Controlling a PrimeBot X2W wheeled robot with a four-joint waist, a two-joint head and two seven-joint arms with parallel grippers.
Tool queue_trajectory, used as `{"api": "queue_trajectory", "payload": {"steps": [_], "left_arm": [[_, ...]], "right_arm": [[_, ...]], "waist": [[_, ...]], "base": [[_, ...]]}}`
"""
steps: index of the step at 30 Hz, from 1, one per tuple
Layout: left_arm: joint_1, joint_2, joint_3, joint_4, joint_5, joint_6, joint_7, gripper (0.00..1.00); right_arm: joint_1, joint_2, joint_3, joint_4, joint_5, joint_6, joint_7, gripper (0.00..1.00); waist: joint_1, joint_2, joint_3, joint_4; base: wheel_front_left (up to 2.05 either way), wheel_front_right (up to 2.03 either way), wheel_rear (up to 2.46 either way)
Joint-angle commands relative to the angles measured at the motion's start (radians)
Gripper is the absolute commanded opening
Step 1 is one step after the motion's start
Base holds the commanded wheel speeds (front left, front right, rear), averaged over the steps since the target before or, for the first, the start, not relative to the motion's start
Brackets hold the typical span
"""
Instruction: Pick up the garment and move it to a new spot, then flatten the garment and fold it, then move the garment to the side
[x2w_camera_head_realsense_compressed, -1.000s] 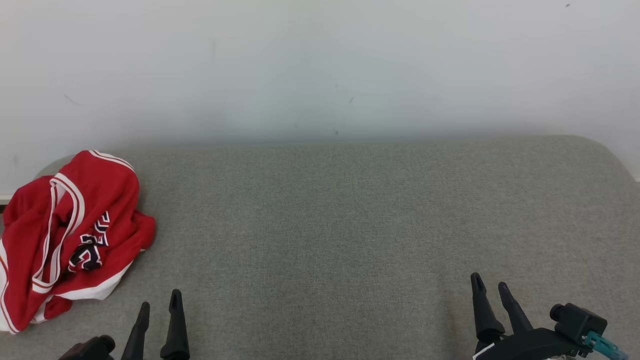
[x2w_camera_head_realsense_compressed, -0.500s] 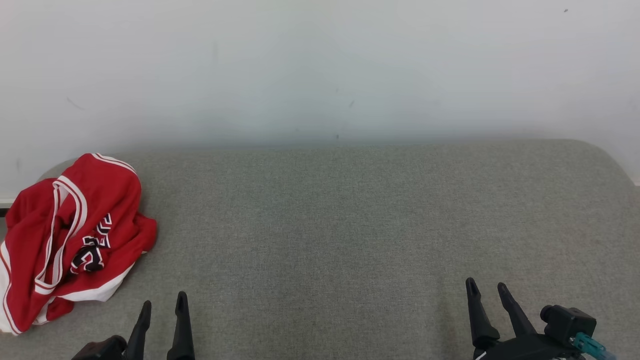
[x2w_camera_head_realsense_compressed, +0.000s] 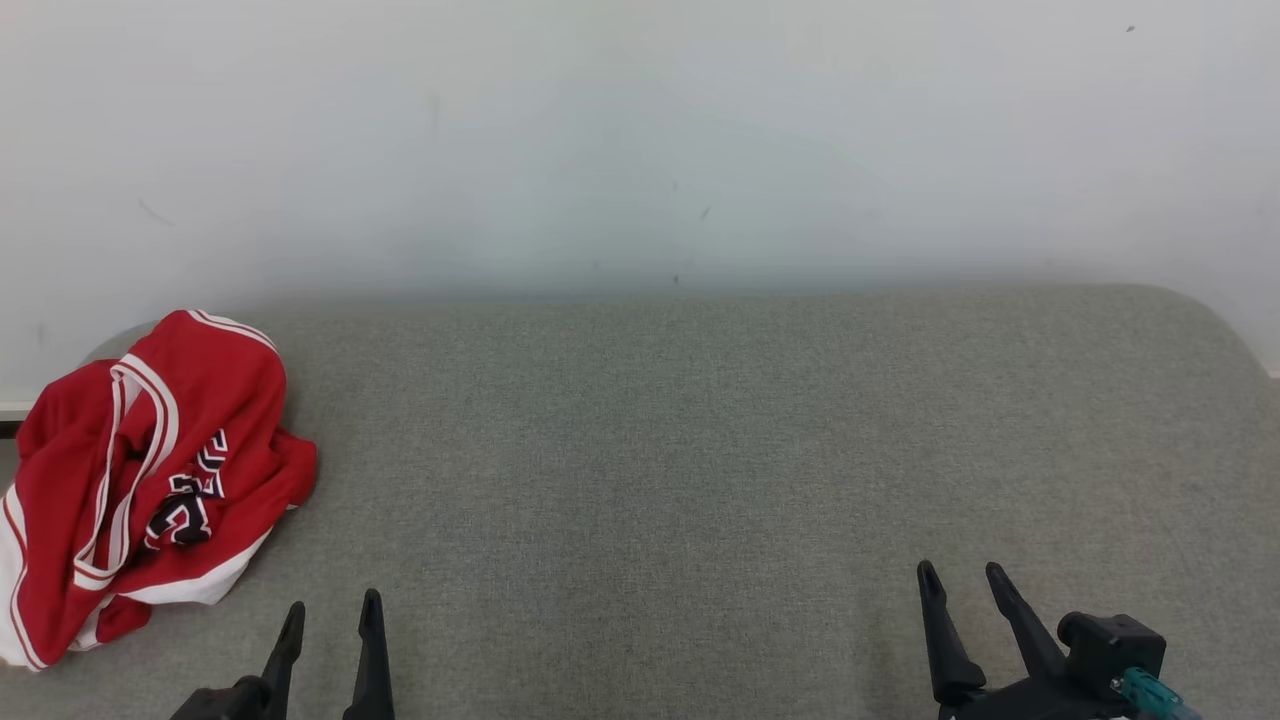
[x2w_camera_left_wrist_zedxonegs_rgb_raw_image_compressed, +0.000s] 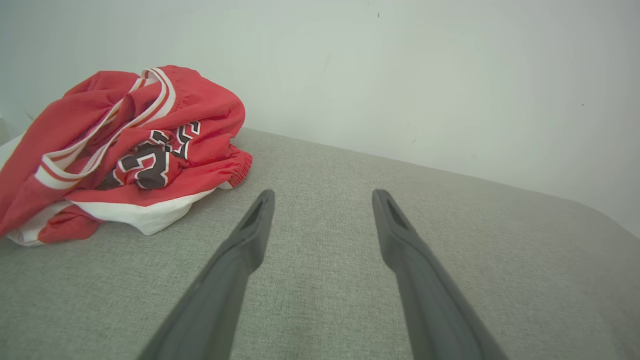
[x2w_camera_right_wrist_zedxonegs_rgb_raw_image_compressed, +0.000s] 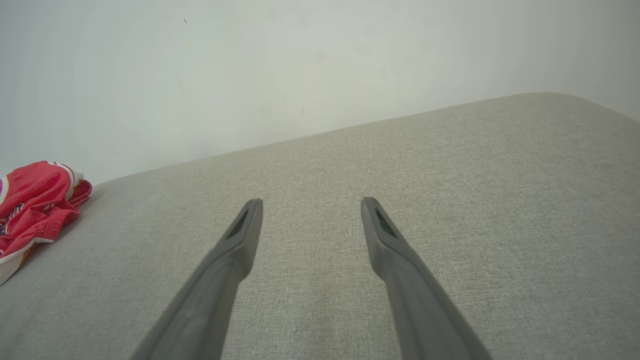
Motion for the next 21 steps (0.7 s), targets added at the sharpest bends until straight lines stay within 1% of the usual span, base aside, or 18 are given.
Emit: {"api": "queue_trajectory", "payload": {"steps": [1, 9, 21], "left_arm": [[0.002, 0.001, 0.001, -0.004, 0.029, -0.003, -0.010, 1.00], [0.004, -0.003, 0.010, 0.012, 0.085, -0.006, -0.029, 1.00], [-0.008, -0.009, 0.014, 0.058, 0.137, -0.012, -0.051, 1.00]], "right_arm": [[0.002, -0.003, 0.004, -0.006, -0.027, 0.003, -0.011, 1.00], [0.011, -0.003, 0.011, -0.001, -0.104, 0.003, -0.021, 1.00], [0.023, -0.004, 0.016, 0.000, -0.189, 0.003, -0.040, 1.00]], "waist": [[0.0000, 0.0000, -0.001, 0.000], [0.0000, 0.0000, -0.006, -0.003], [0.0000, 0.0000, -0.020, 0.002]], "base": [[0.00, 0.00, 0.00], [0.00, 0.00, 0.00], [0.00, 0.00, 0.00]]}}
